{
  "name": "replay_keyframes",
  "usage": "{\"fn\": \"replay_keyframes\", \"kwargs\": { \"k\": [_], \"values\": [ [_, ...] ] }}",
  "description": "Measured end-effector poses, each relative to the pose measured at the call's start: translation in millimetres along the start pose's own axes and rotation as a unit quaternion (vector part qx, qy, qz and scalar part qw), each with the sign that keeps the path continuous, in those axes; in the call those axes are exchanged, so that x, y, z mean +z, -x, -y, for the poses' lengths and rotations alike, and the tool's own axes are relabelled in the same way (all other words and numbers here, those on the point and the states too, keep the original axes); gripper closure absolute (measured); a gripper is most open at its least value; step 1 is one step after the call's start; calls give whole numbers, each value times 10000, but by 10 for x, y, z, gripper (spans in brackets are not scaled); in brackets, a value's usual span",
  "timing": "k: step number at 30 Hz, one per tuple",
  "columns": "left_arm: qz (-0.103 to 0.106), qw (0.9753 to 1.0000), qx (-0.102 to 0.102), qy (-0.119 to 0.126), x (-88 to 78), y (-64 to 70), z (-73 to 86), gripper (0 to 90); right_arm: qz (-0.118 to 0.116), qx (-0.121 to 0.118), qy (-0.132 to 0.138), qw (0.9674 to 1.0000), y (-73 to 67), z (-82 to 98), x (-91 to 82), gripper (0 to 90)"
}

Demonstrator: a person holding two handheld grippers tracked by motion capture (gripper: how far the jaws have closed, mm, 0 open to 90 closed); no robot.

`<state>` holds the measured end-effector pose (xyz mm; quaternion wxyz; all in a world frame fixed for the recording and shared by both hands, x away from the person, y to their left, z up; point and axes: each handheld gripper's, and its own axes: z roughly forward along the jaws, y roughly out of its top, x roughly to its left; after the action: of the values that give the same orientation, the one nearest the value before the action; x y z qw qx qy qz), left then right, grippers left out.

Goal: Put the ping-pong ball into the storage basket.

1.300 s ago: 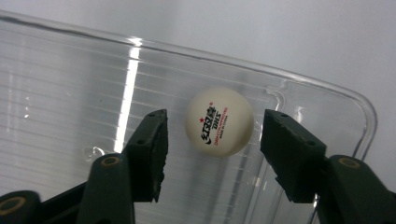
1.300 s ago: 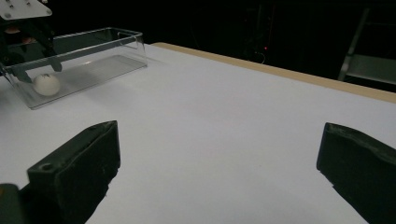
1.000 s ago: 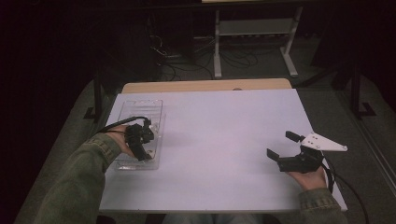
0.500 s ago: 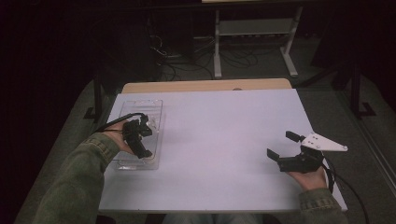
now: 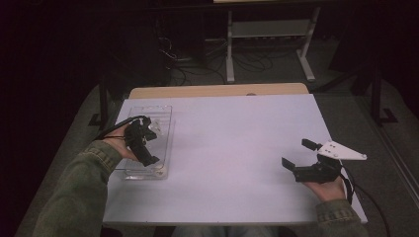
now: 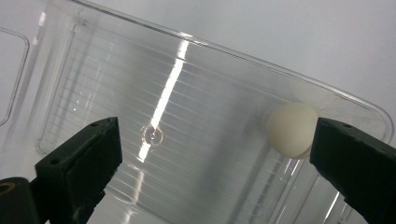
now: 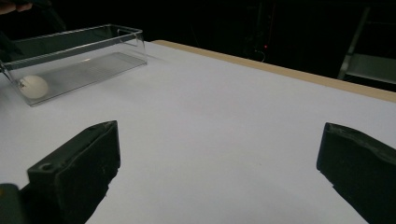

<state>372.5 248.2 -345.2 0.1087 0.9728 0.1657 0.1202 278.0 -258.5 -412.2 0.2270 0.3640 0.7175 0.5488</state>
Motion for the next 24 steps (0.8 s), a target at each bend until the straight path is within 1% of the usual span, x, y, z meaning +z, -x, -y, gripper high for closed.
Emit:
{"fn": "replay_keyframes", "kwargs": {
  "k": [1,3,4,6,8,9,12,15,18,21,22,23,24],
  "values": [
    [4,10000,34,25,-15,1,4,0,0,-3,7,10000,0,-1,-1,0],
    [18,9999,0,102,-36,3,10,0,5,-2,6,10000,1,0,-2,0],
    [79,9999,4,131,-50,4,13,0,5,3,6,10000,2,0,-1,0],
    [70,9998,-1,193,-71,6,12,0,0,2,3,10000,1,0,-1,0],
    [70,9998,-1,193,-71,6,12,0,-2,-3,0,10000,1,-1,-1,0],
    [120,9995,8,290,-112,16,6,0,-5,2,8,10000,-1,-1,-3,0],
    [177,9989,9,445,-153,31,1,0,2,8,7,10000,2,1,-2,0],
    [190,9983,8,552,-196,34,8,0,8,1,6,10000,2,0,0,0],
    [217,9979,-52,606,-221,31,28,0,14,-1,10,10000,-1,-1,-3,0],
    [236,9979,-18,607,-227,39,35,0,23,-10,19,10000,0,-3,-6,0],
    [244,9976,-34,654,-234,46,40,0,22,-6,24,10000,0,-3,-7,0],
    [254,9968,-34,751,-258,45,49,0,22,-13,22,10000,2,-1,-7,0],
    [254,9968,-34,751,-258,45,49,0,22,-13,22,10000,2,-1,-7,0]
  ]
}}
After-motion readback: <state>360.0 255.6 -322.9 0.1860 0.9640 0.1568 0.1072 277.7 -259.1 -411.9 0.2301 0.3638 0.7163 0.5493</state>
